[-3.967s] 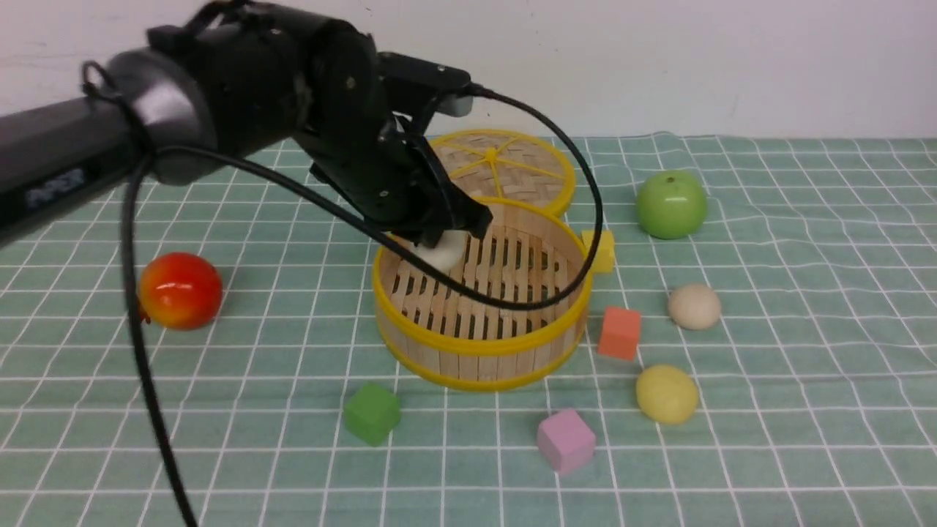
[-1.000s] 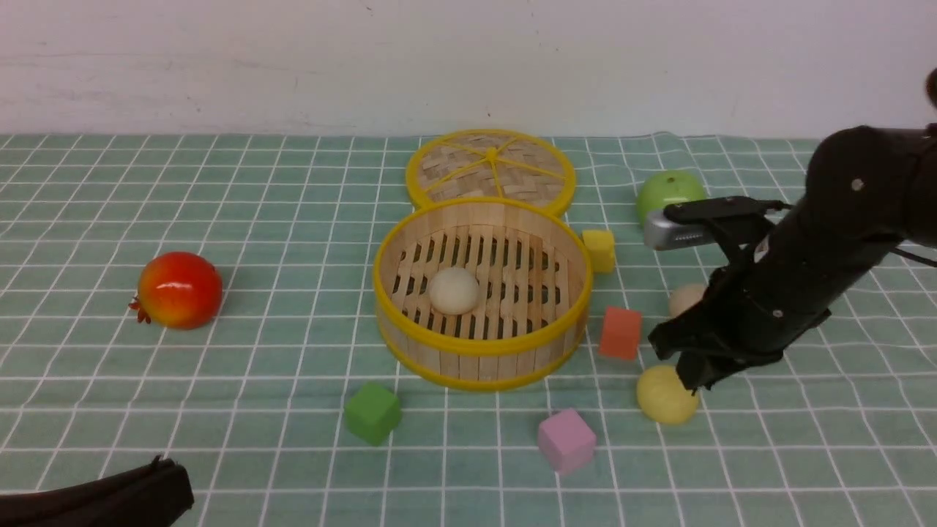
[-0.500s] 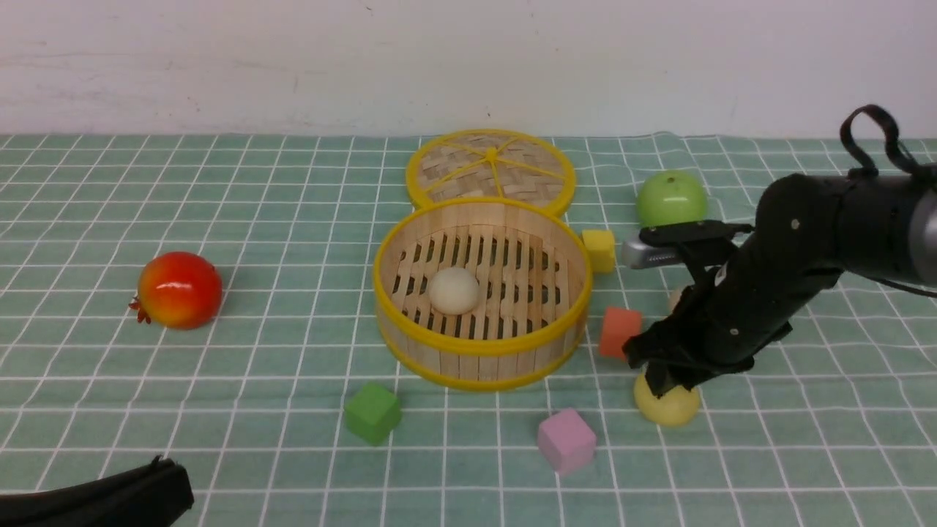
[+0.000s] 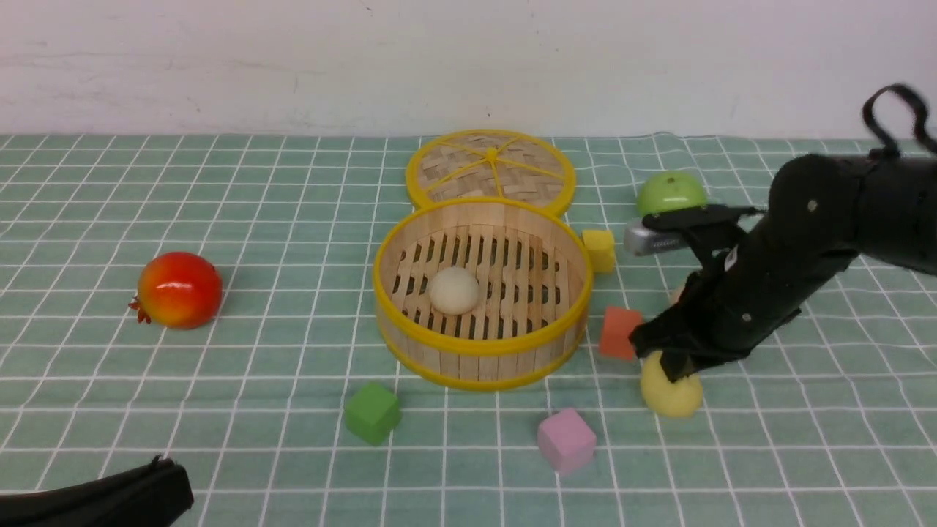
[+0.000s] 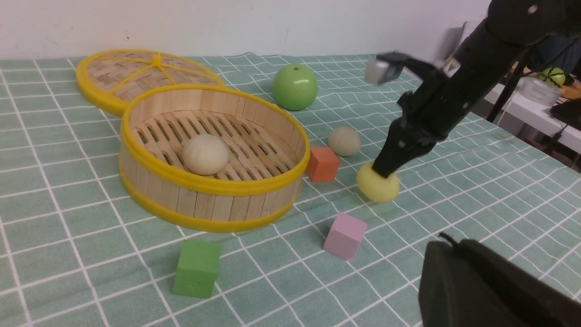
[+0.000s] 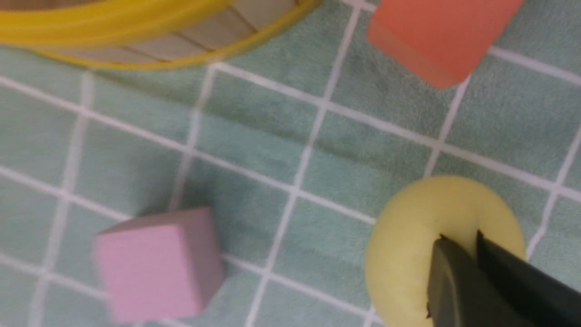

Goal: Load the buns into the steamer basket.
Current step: Use the right arm to put the steamed stuffed bun into the steamer

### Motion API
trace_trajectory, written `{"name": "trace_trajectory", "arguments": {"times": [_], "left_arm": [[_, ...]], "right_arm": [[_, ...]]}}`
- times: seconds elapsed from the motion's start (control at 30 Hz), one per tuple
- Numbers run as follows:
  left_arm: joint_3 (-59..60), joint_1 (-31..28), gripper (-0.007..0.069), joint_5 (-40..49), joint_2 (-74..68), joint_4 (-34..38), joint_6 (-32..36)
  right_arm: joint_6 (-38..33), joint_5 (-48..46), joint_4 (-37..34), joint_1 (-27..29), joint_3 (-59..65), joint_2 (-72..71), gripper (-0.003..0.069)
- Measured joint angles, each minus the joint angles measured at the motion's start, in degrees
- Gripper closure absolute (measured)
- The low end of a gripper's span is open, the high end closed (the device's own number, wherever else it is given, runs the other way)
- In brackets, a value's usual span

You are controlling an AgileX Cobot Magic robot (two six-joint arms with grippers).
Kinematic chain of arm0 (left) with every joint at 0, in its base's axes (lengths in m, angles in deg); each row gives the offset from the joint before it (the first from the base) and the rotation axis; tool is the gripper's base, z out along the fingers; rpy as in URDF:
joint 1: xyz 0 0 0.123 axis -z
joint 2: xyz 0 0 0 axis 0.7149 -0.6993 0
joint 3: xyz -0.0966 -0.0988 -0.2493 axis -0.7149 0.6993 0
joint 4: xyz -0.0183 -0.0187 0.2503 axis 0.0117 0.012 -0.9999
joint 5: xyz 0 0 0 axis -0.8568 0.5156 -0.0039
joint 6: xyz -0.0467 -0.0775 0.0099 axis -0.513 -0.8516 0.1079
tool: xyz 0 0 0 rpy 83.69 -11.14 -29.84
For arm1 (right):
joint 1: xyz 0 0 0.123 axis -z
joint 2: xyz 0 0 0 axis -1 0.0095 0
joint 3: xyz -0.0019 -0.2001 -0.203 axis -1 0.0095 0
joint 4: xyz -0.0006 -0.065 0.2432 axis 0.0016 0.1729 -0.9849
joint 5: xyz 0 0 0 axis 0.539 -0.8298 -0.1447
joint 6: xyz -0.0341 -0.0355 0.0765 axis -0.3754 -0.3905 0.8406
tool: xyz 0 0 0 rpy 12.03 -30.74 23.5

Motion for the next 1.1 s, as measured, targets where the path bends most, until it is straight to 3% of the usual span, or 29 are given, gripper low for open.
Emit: {"name": "trace_trajectory", "arguments": {"times": [0.27,0.6,0.73,0.87,0.9,0.97,1.1], "left_arm": [[0.00,0.00,0.0625,0.00,0.00,0.00,0.00],[0.00,0.00,0.0619,0.00,0.00,0.00,0.00],[0.00,0.00,0.0619,0.00,0.00,0.00,0.00],[0.00,0.00,0.0617,0.00,0.00,0.00,0.00],[0.00,0.00,0.0617,0.00,0.00,0.00,0.00],[0.00,0.00,0.0615,0.00,0.00,0.02,0.00],[0.00,0.00,0.0607,0.00,0.00,0.02,0.00]], "right_arm": [[-1.42,5.98,1.15,-8.13,-12.72,2.12,0.0652],[-1.42,10.72,6.38,-8.21,-20.27,15.96,0.0615],[-1.42,12.41,6.63,-8.21,-20.40,17.41,0.0540],[-1.42,13.24,6.70,-8.21,-20.85,17.34,0.0340],[-1.42,13.24,6.70,-8.21,-20.85,17.28,0.0330],[-1.42,11.48,7.18,-8.21,-20.85,15.82,0.0216],[-1.23,6.81,12.74,-7.84,-20.85,9.79,0.0146]]}}
